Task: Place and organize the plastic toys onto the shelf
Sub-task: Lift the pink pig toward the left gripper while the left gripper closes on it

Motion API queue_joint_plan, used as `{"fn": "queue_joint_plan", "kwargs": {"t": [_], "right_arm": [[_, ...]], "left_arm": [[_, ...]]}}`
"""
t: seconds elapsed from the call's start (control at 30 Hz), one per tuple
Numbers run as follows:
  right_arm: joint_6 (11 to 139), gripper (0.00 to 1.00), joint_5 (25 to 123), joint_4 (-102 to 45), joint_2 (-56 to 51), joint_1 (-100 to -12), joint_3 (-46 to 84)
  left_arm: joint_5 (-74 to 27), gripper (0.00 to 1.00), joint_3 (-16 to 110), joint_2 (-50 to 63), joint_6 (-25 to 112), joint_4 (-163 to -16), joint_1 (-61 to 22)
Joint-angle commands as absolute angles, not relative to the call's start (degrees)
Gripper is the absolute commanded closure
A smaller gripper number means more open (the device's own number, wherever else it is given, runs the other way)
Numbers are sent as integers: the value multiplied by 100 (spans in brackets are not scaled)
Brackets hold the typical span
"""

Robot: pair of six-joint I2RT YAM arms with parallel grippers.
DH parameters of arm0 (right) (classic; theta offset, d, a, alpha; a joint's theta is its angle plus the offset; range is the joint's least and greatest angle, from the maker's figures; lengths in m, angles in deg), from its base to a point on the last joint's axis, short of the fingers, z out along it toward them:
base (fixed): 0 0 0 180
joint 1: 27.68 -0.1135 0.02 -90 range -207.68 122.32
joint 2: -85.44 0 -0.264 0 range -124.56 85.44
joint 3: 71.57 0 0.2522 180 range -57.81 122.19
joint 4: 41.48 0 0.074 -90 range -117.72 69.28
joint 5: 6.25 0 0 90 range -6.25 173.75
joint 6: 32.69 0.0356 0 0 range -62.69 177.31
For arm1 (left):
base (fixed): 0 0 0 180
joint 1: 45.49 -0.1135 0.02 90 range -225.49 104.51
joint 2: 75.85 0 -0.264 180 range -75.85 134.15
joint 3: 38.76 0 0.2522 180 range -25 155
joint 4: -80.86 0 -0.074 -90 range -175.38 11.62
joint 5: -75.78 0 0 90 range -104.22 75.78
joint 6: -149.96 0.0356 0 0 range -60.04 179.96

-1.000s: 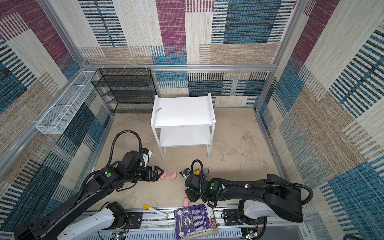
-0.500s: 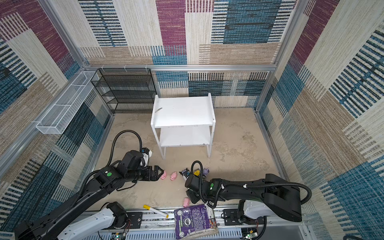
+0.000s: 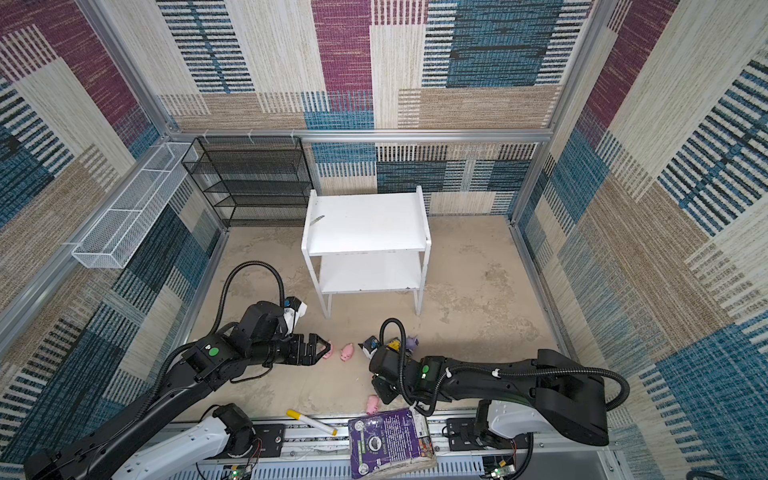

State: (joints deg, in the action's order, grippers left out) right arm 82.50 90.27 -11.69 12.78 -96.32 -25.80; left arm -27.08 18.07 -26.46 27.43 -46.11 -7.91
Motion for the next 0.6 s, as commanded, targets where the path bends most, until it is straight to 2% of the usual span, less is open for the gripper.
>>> {"fn": "queue_joint_plan", "kwargs": {"t": [0.0,0.2,0.43,0.57], "right_arm": [[7929,69,9224,-1570,1390,-9632,-2563],[7829,72,9309,-1820,1609,-9634,-2668],[7193,71,8846,-2532,2517,-9637,-2902],[6762,71,8527,-2849,2831,-9633,-2978]], "left_arm": [[-3091,2,1877,-2649,2991,-4668,-754],[-3274,2,1806,-2663,2921,-4738,-687],[-4387,2,1793,-2380,2776,-5285,-652],[-4515,7,1866,-2302,2721,-5409,-638]]}}
